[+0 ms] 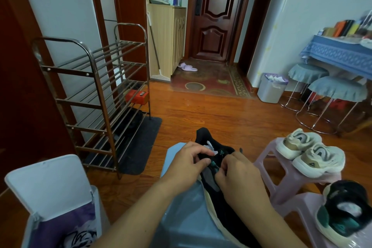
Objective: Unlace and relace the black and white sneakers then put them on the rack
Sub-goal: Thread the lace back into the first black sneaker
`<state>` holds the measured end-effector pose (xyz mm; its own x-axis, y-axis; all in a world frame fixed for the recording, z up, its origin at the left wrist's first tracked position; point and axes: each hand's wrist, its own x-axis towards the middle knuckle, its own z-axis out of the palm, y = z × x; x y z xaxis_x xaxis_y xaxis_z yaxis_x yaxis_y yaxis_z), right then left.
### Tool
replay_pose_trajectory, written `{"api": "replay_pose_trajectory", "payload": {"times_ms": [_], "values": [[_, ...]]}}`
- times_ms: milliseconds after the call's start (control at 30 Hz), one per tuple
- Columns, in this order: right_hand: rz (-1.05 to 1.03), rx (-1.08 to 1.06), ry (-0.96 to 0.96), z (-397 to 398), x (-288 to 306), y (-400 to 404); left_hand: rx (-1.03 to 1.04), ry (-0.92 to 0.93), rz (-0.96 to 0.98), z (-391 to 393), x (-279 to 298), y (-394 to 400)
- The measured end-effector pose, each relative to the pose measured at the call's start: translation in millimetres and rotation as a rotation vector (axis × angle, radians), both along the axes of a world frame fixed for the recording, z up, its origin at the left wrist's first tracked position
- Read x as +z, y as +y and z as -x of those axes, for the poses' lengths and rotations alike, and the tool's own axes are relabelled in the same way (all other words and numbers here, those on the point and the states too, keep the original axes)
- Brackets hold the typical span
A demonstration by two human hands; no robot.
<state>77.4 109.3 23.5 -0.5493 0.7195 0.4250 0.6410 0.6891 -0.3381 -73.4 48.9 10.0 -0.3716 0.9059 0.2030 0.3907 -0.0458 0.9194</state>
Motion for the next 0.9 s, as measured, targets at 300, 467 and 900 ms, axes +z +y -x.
{"api": "replay_pose_trajectory", "payload": {"times_ms": [300,467,900], "values": [[0.183,0.0,0.114,1.4,1.2,-1.5,0.017,-0.014,0.004,-1.7,-0.1,-0.2],[0.143,-0.044,0.229,5.6,-5.6,-9.8,0.044,-0.014,0.016,-3.7,0.1,1.9],[0.163,-0.075,0.338,8.7,-15.2,-14.6,0.043,-0.005,0.011,-3.0,-1.8,-0.1]]}}
